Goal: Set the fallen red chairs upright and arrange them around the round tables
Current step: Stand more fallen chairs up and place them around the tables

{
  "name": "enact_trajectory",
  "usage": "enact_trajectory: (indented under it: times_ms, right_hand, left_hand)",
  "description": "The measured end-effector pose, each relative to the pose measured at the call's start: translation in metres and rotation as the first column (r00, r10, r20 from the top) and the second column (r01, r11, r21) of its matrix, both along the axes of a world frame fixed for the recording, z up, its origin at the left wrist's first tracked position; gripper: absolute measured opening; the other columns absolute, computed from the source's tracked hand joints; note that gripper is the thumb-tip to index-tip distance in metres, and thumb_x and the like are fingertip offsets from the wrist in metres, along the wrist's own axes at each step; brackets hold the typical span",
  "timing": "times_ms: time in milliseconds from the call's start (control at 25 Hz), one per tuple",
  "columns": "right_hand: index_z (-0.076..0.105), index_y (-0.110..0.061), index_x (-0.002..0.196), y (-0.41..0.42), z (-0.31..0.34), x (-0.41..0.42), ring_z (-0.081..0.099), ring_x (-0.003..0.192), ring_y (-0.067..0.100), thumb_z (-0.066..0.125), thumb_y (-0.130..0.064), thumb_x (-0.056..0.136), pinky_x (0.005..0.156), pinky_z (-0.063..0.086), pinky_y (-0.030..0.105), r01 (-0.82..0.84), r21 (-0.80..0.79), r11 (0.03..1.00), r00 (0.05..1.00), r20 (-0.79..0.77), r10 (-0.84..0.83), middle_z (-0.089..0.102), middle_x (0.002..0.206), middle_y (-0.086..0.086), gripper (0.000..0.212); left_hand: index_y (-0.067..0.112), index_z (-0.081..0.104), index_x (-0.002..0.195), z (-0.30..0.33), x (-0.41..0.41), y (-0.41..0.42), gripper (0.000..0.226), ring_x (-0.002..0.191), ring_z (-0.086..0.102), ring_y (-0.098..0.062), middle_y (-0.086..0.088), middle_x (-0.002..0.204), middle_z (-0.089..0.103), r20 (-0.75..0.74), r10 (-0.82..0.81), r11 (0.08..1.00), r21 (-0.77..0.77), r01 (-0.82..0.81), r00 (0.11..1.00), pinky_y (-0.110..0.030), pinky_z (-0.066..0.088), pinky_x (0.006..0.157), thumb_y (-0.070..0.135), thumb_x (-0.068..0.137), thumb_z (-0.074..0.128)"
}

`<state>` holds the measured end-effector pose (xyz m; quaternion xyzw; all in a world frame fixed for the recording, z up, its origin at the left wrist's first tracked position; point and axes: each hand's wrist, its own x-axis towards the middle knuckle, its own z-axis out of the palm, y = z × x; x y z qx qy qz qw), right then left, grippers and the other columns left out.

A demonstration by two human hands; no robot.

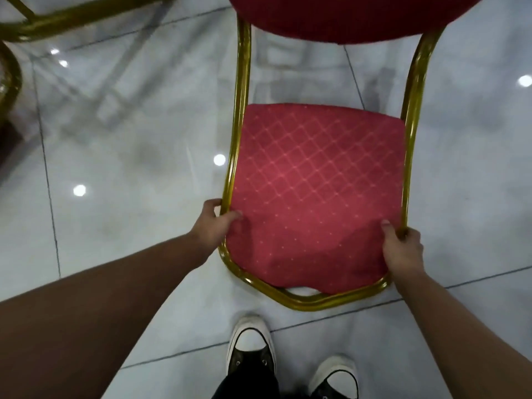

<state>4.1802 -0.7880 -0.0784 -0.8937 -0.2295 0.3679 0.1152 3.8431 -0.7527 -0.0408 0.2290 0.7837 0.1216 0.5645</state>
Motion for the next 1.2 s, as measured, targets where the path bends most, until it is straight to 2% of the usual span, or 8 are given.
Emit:
enact_trajectory:
  times_ms: [280, 440, 600, 800, 920, 1000, 1120, 1200]
  right_hand:
    - [0.06, -0.009, 0.125, -0.044, 0.098, 0.02, 0.061, 0.107, 0.032, 0.054, -0.055, 0.096, 0.1, 0.048, 0.046, 0.024, -0.065, 0.998, 0.96, -0.277, -0.041, 0.064, 0.119, 0.015, 0.055]
    - [0.067, -0.013, 0.111, -0.092, 0.252, 0.004, 0.065, 0.103, 0.029, 0.055, -0.056, 0.095, 0.097, 0.051, 0.046, -0.023, -0.128, 0.992, 0.952, -0.305, -0.017, 0.069, 0.109, 0.008, 0.047]
    - [0.071, -0.006, 0.11, -0.106, 0.437, 0.006, 0.066, 0.097, 0.028, 0.06, -0.036, 0.098, 0.094, 0.053, 0.043, -0.003, -0.071, 0.997, 0.94, -0.34, -0.021, 0.071, 0.109, 0.014, 0.034]
    - [0.066, 0.007, 0.117, -0.079, 0.599, 0.029, 0.067, 0.086, 0.027, 0.07, -0.023, 0.093, 0.084, 0.055, 0.039, 0.256, -0.002, 0.967, 0.882, -0.408, -0.234, 0.07, 0.107, 0.017, 0.039]
    - [0.067, 0.003, 0.113, -0.047, 0.66, 0.039, 0.067, 0.081, 0.029, 0.074, -0.015, 0.087, 0.075, 0.058, 0.039, 0.48, 0.042, 0.876, 0.77, -0.499, -0.398, 0.071, 0.106, 0.02, 0.032]
    - [0.066, -0.001, 0.117, -0.032, 0.694, 0.033, 0.068, 0.09, 0.027, 0.071, -0.014, 0.087, 0.074, 0.057, 0.036, 0.556, 0.158, 0.816, 0.731, -0.561, -0.389, 0.07, 0.112, 0.02, 0.032]
    - [0.051, -0.008, 0.137, -0.008, 0.733, 0.016, 0.066, 0.108, 0.027, 0.07, -0.025, 0.09, 0.086, 0.059, 0.038, 0.603, 0.282, 0.746, 0.69, -0.654, -0.31, 0.061, 0.127, 0.015, 0.053]
    - [0.044, -0.015, 0.143, 0.017, 0.754, 0.004, 0.06, 0.118, 0.027, 0.066, -0.03, 0.095, 0.099, 0.053, 0.042, 0.507, 0.379, 0.774, 0.783, -0.578, -0.229, 0.055, 0.133, 0.01, 0.055]
  left_hand:
    - [0.034, 0.043, 0.129, 0.085, -0.011, -0.051, 0.046, 0.086, 0.071, -0.024, -0.009, 0.102, 0.07, -0.055, -0.094, 0.996, -0.003, 0.094, 0.994, -0.039, 0.057, 0.081, 0.032, 0.091, 0.07]
    - [0.038, 0.046, 0.13, 0.243, -0.032, -0.086, 0.05, 0.086, 0.07, -0.027, -0.004, 0.098, 0.067, -0.147, -0.254, 0.967, -0.069, 0.246, 0.956, -0.042, 0.059, 0.08, 0.041, 0.088, 0.072]
    - [0.032, 0.044, 0.139, 0.428, -0.02, -0.108, 0.053, 0.093, 0.065, -0.03, 0.001, 0.09, 0.063, -0.262, -0.275, 0.96, -0.027, 0.278, 0.925, -0.036, 0.052, 0.083, 0.046, 0.092, 0.065]
    - [0.019, 0.058, 0.126, 0.593, 0.001, -0.089, 0.03, 0.109, 0.062, -0.033, -0.007, 0.119, 0.066, -0.432, -0.254, 0.938, 0.109, 0.33, 0.865, -0.037, 0.047, 0.093, 0.029, 0.098, 0.06]
    - [0.014, 0.068, 0.11, 0.665, 0.02, -0.067, 0.019, 0.1, 0.063, -0.027, -0.005, 0.111, 0.066, -0.45, -0.167, 0.924, 0.24, 0.298, 0.878, -0.033, 0.05, 0.086, 0.011, 0.096, 0.056]
    - [0.014, 0.071, 0.103, 0.698, 0.037, -0.058, 0.022, 0.094, 0.062, -0.023, -0.008, 0.111, 0.066, -0.478, -0.201, 0.855, 0.34, 0.392, 0.855, -0.031, 0.05, 0.084, 0.007, 0.096, 0.051]
    - [0.017, 0.065, 0.116, 0.721, 0.062, -0.046, 0.028, 0.114, 0.056, -0.03, -0.011, 0.12, 0.062, -0.641, -0.287, 0.681, 0.386, 0.622, 0.712, -0.043, 0.044, 0.102, 0.022, 0.104, 0.041]
    - [0.022, 0.055, 0.132, 0.733, 0.071, -0.03, 0.037, 0.129, 0.045, -0.031, -0.008, 0.134, 0.054, -0.69, -0.312, 0.589, 0.399, 0.703, 0.653, -0.047, 0.038, 0.11, 0.035, 0.103, 0.036]
